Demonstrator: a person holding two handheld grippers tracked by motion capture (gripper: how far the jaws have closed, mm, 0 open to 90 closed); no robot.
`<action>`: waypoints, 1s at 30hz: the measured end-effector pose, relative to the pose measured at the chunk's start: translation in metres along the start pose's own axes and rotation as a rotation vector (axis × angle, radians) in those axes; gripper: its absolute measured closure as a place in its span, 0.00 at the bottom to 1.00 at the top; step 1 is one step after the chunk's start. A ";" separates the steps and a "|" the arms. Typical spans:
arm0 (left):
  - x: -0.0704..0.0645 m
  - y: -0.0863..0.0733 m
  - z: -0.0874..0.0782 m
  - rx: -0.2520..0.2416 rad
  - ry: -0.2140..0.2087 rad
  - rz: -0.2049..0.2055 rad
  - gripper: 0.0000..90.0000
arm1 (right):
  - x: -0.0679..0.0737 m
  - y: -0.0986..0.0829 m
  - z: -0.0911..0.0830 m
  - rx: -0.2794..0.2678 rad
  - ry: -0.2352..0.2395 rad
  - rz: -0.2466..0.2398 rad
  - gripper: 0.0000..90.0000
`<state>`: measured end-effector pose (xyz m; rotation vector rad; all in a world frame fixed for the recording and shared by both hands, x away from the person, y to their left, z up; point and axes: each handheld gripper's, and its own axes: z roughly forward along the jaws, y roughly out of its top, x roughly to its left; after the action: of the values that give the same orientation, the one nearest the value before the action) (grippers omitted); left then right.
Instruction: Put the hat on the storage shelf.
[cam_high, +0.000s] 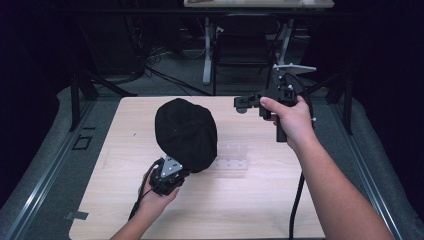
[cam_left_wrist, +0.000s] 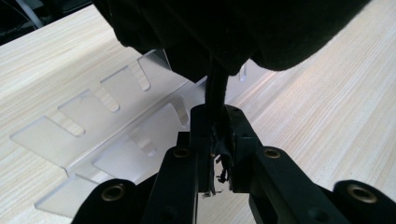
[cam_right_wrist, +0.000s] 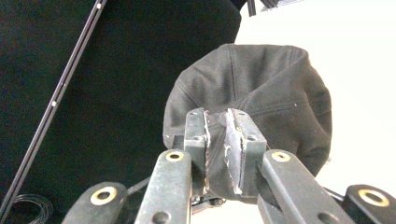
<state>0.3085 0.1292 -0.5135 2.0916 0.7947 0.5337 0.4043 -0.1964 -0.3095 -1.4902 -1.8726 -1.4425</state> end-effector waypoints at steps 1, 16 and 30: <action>0.000 0.000 0.000 0.000 0.000 0.000 0.92 | 0.000 -0.001 0.000 0.001 -0.007 -0.004 0.87; 0.014 -0.015 -0.016 -0.003 0.035 -0.091 0.65 | -0.011 -0.027 -0.017 -0.021 -0.160 -0.076 0.83; 0.052 -0.045 -0.045 -0.043 0.109 -0.237 0.53 | -0.038 -0.070 -0.026 -0.017 -0.368 -0.133 0.77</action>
<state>0.3029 0.2108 -0.5189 1.9090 1.0685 0.5323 0.3508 -0.2338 -0.3617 -1.7660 -2.2134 -1.3090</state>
